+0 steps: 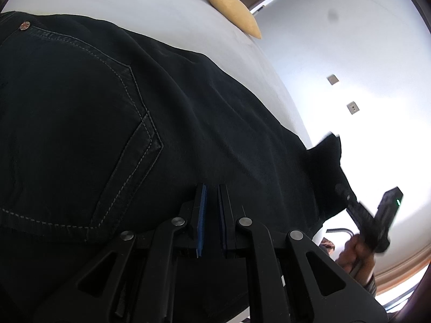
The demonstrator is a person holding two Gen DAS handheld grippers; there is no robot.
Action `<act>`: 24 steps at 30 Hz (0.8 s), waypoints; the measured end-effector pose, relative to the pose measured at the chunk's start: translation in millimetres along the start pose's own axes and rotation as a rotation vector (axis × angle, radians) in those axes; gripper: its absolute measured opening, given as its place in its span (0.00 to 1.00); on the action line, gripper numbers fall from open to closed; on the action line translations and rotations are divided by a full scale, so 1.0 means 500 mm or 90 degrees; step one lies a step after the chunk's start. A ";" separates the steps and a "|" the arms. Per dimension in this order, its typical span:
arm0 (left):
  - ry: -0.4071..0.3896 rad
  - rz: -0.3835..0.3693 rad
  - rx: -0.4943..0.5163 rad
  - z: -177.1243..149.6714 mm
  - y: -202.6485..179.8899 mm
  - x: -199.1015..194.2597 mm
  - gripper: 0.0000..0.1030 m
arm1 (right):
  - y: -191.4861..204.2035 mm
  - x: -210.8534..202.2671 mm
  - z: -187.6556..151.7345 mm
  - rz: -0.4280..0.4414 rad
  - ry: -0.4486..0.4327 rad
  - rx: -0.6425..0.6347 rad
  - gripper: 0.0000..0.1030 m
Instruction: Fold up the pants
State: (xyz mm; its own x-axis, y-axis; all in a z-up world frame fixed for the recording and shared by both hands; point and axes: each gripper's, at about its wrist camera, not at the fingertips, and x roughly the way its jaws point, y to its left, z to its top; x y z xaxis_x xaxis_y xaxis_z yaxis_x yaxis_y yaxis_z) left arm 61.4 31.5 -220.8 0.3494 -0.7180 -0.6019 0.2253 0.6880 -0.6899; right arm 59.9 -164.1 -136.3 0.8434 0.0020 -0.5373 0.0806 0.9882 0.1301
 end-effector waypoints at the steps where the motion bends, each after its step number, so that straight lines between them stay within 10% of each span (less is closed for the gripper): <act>1: 0.000 0.000 -0.005 0.000 -0.001 -0.001 0.08 | 0.063 0.007 -0.018 -0.008 0.006 -0.080 0.11; 6: 0.001 -0.024 -0.026 0.001 -0.012 -0.007 0.31 | 0.215 0.081 -0.118 -0.084 0.050 -0.309 0.11; 8: -0.005 -0.047 -0.020 0.002 -0.027 -0.012 0.64 | 0.230 0.090 -0.149 -0.120 0.032 -0.365 0.11; 10: -0.008 -0.063 -0.021 0.003 -0.052 -0.008 0.77 | 0.232 0.087 -0.158 -0.128 0.022 -0.383 0.11; 24: 0.119 -0.188 -0.082 0.041 -0.153 0.104 0.78 | 0.299 0.002 -0.162 -0.145 -0.037 -0.438 0.11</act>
State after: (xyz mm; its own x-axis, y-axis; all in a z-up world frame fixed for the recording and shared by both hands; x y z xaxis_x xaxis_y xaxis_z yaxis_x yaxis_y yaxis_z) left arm 80.9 -56.4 -191.3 0.1123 -0.8986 -0.4242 0.1710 0.4380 -0.8825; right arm 29.8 -3.9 -184.8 0.8736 -0.2052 -0.4412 -0.0786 0.8353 -0.5441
